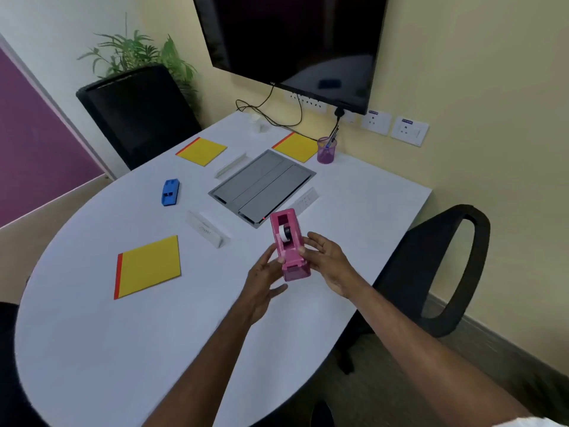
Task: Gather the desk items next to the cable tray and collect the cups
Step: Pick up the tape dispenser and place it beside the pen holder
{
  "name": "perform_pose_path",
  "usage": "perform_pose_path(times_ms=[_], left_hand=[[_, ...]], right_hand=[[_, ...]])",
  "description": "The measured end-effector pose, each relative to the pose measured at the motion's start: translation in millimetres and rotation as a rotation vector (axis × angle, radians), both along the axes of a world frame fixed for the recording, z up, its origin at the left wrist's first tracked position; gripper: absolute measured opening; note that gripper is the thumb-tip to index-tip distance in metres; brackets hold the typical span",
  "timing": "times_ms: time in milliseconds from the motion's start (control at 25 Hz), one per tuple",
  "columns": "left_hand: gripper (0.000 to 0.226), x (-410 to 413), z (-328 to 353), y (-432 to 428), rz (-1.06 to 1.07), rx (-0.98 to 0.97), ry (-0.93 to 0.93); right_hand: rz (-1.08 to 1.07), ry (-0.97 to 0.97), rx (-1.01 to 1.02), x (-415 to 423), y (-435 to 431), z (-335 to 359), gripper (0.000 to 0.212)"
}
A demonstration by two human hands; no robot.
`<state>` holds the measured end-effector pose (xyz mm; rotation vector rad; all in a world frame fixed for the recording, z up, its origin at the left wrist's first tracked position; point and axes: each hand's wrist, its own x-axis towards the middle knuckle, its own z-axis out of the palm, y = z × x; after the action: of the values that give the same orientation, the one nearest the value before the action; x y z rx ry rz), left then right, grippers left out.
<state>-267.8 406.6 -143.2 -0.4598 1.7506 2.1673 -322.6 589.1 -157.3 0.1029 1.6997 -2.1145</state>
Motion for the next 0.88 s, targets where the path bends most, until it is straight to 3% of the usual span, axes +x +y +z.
perform_pose_path(times_ms=[120,280,680,880], left_hand=[[0.051,-8.7,-4.3,5.8,-0.021,0.030,-0.001],[0.050,-27.1,-0.9,-0.7,-0.124,-0.011,0.022],[0.056,-71.1,-5.7,-13.8,-0.207,-0.090,0.009],[0.040,-109.8,-7.6,-5.5,-0.289,-0.111,0.012]], right_hand=[[0.007,-0.018,0.003,-5.4,11.1,-1.7,0.074],[0.031,-0.045,-0.023,-7.9,20.8,5.6,0.043],[0.012,-0.127,-0.010,-27.7,23.9,3.9,0.044],[0.019,-0.146,0.000,-58.9,34.0,0.6,0.047]])
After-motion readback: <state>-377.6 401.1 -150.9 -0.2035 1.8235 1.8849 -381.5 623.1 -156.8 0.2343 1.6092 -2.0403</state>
